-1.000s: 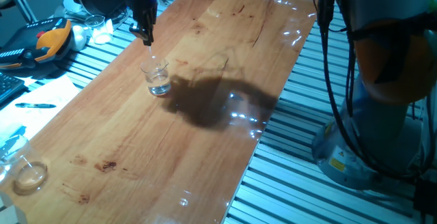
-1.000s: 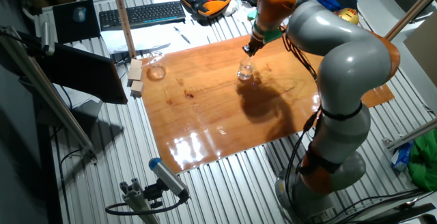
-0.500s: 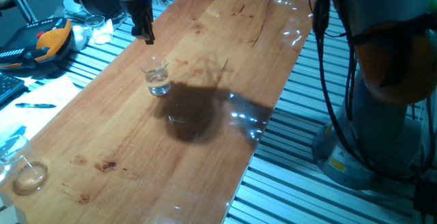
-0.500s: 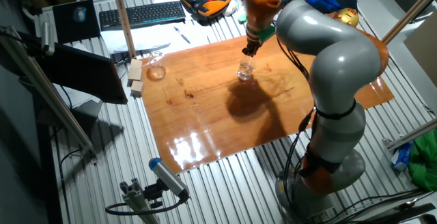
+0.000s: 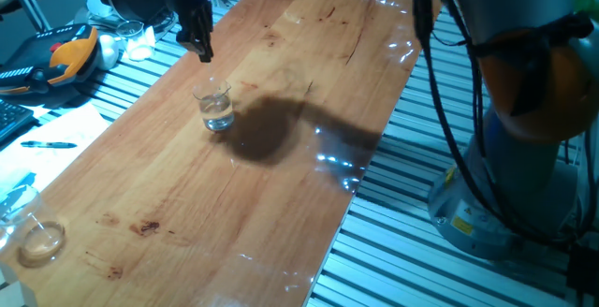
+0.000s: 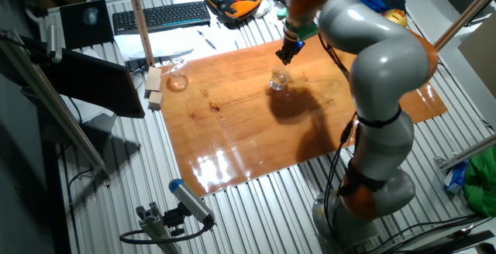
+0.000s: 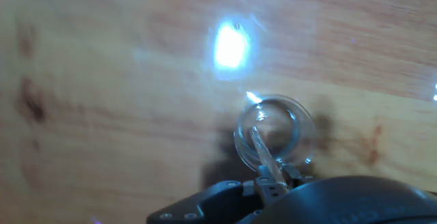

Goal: Stir the beaker with a glass rod

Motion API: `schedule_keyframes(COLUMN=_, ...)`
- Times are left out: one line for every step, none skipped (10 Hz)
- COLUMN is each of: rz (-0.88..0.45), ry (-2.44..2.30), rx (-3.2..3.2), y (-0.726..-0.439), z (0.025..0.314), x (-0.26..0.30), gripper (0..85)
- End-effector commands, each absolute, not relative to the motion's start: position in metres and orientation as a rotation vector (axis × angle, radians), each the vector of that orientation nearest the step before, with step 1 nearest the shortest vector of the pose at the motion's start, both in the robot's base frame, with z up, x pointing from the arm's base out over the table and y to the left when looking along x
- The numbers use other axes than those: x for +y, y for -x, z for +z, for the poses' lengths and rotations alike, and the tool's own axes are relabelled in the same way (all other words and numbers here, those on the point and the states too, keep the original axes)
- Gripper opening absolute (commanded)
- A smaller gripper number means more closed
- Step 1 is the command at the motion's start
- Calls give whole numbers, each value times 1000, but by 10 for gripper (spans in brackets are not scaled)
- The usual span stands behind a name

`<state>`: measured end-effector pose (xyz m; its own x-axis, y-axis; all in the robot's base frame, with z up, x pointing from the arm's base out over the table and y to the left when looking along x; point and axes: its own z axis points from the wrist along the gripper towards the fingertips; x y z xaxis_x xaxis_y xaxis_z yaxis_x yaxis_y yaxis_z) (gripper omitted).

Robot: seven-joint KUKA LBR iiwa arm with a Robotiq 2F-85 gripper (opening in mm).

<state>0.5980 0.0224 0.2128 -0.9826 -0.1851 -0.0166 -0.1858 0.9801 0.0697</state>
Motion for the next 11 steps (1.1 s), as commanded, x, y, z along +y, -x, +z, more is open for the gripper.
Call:
schedule_keyframes(rz=137, ry=131, rx=3066, y=-598, z=212, x=22, gripper=0)
schedule_keyframes(rz=53, ry=230, rx=3020, y=-598, z=212, x=21, gripper=0)
schedule_keyframes(rz=-17, ry=327, rx=3001, y=-597, z=212, x=20, gripper=0)
schedule_keyframes(rz=-77, ry=415, rx=3012, y=-596, z=213, x=19, gripper=0)
schedule_keyframes(rz=-123, ry=476, rx=3035, y=-596, z=214, x=19, gripper=0)
schedule_keyframes(rz=-168, ry=539, rx=3069, y=-594, z=217, x=19, gripper=0)
schedule_keyframes(rz=-184, ry=584, rx=3089, y=-593, z=218, x=19, gripper=0)
schedule_keyframes(rz=-199, ry=613, rx=3106, y=-592, z=219, x=19, gripper=0)
schedule_keyframes(rz=-166, ry=574, rx=3138, y=-592, z=219, x=19, gripper=0)
schedule_keyframes(rz=-42, ry=424, rx=3187, y=-592, z=217, x=19, gripper=0)
schedule_keyframes(rz=52, ry=297, rx=3214, y=-594, z=215, x=20, gripper=0)
